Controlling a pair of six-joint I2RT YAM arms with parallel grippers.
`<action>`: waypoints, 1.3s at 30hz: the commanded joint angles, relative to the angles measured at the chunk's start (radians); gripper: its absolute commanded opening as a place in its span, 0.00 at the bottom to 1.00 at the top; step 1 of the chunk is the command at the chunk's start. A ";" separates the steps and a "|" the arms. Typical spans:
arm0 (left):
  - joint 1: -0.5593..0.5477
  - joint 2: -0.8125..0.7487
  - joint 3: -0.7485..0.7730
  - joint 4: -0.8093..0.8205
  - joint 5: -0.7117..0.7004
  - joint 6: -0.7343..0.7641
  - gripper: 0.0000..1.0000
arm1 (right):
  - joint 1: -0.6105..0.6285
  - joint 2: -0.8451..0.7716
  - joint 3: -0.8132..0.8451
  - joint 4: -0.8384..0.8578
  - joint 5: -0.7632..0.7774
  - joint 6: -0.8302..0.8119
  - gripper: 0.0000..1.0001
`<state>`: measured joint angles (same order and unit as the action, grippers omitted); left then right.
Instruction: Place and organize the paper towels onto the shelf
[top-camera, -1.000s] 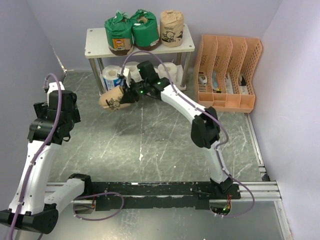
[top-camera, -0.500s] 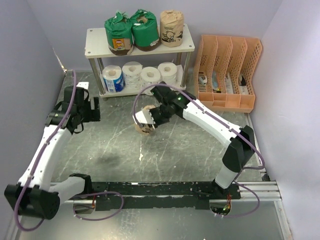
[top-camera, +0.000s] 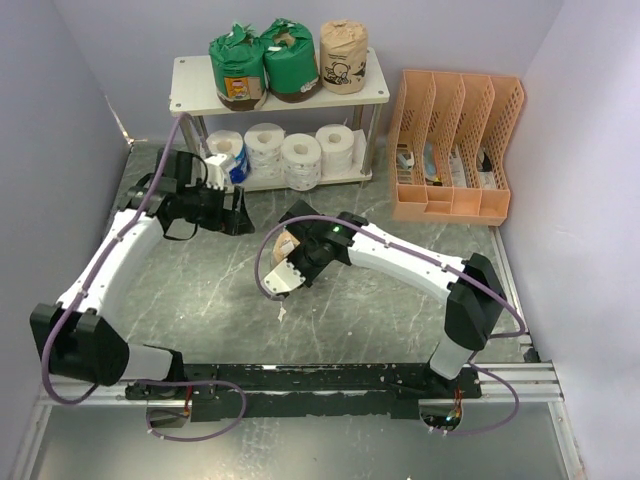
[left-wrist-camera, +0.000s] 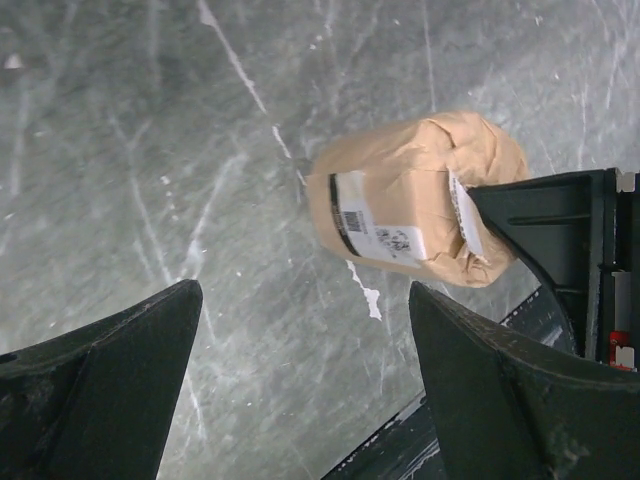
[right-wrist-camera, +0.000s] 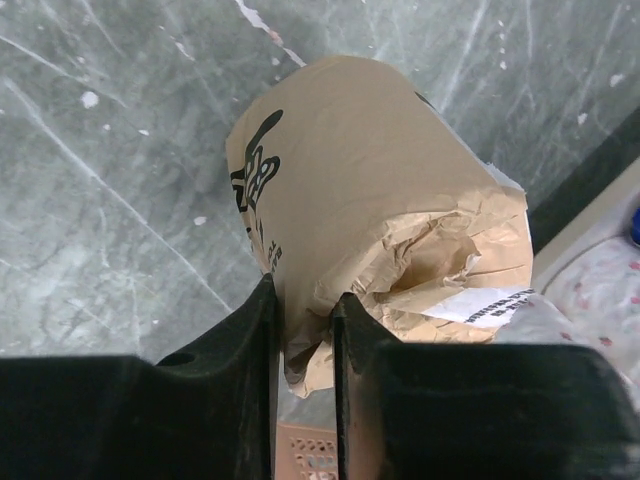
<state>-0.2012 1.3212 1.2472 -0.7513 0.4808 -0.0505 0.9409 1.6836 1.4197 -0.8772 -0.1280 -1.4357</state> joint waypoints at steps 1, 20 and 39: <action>-0.035 0.068 0.048 0.002 0.123 0.053 0.96 | 0.004 -0.022 0.010 0.081 0.047 -0.031 0.22; -0.181 0.142 -0.087 0.342 0.277 -0.339 0.96 | 0.009 -0.128 -0.219 0.319 0.125 0.026 0.26; -0.240 0.207 -0.148 0.354 0.013 -0.386 0.96 | 0.012 -0.109 -0.206 0.309 0.092 0.069 0.24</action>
<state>-0.4278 1.5234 1.1091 -0.4316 0.5541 -0.4164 0.9447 1.5879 1.1904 -0.5884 -0.0303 -1.3834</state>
